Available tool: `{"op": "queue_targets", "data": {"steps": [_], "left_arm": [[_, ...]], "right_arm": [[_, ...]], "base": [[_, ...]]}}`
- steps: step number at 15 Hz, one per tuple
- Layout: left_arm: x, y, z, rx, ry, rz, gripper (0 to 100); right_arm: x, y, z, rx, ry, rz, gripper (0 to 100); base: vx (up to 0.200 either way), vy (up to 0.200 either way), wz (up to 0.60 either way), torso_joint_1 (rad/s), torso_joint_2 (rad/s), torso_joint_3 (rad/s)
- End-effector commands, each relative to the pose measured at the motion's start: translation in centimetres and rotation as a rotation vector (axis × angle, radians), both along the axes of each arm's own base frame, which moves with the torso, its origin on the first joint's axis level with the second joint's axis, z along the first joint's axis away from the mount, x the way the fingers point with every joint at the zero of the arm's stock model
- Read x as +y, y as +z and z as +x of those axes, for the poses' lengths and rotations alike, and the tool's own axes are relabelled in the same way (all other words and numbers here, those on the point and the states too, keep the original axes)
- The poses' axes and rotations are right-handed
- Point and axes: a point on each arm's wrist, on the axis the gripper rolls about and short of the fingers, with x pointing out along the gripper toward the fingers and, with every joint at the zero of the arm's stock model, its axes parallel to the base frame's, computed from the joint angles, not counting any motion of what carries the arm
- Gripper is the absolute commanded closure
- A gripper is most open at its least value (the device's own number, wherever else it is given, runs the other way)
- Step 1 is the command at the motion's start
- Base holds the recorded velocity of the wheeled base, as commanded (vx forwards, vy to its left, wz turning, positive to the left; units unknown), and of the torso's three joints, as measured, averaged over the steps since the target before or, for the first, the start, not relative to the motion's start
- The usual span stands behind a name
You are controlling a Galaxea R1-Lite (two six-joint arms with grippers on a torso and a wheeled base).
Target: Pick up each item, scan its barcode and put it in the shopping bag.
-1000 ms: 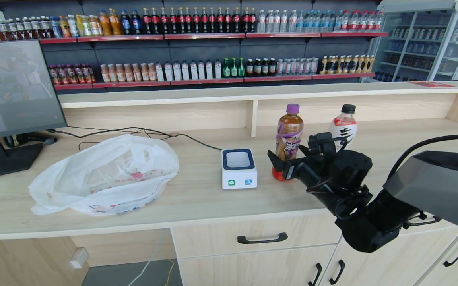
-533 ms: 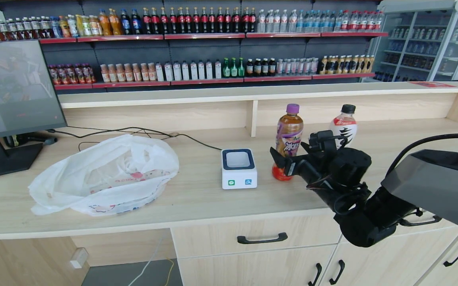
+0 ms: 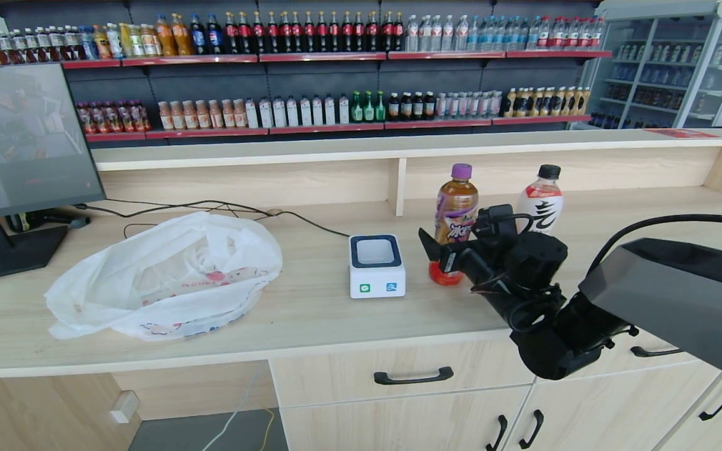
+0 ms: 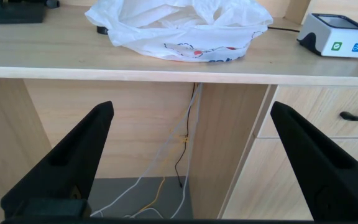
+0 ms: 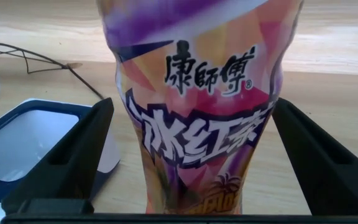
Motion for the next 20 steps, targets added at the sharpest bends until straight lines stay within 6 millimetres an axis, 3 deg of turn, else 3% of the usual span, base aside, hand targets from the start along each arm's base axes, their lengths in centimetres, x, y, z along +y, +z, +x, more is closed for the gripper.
{"op": "queue_targets", "data": {"steps": [1,14,19,20], "left_arm": [[0.0,0.0,0.0,0.0,0.0,0.0,0],[0.0,0.0,0.0,0.0,0.0,0.0,0],[0.0,0.0,0.0,0.0,0.0,0.0,0],[0.0,0.0,0.0,0.0,0.0,0.0,0]], "right_arm": [[0.2,-0.8,0.5,0.006,0.002,-0.004,0],[0.8,-0.2,2.4,-0.064,-0.002,0.025,0],[0.4,-1.8,2.9,-0.1,-0.016,0.038,0],[0.5,-2.0,2.7,-0.088,-0.022,0.038,100]], "base": [[0.0,0.0,0.0,0.0,0.0,0.0],[0.0,0.0,0.0,0.0,0.0,0.0],[0.0,0.0,0.0,0.0,0.0,0.0],[0.0,0.0,0.0,0.0,0.0,0.0]]}}
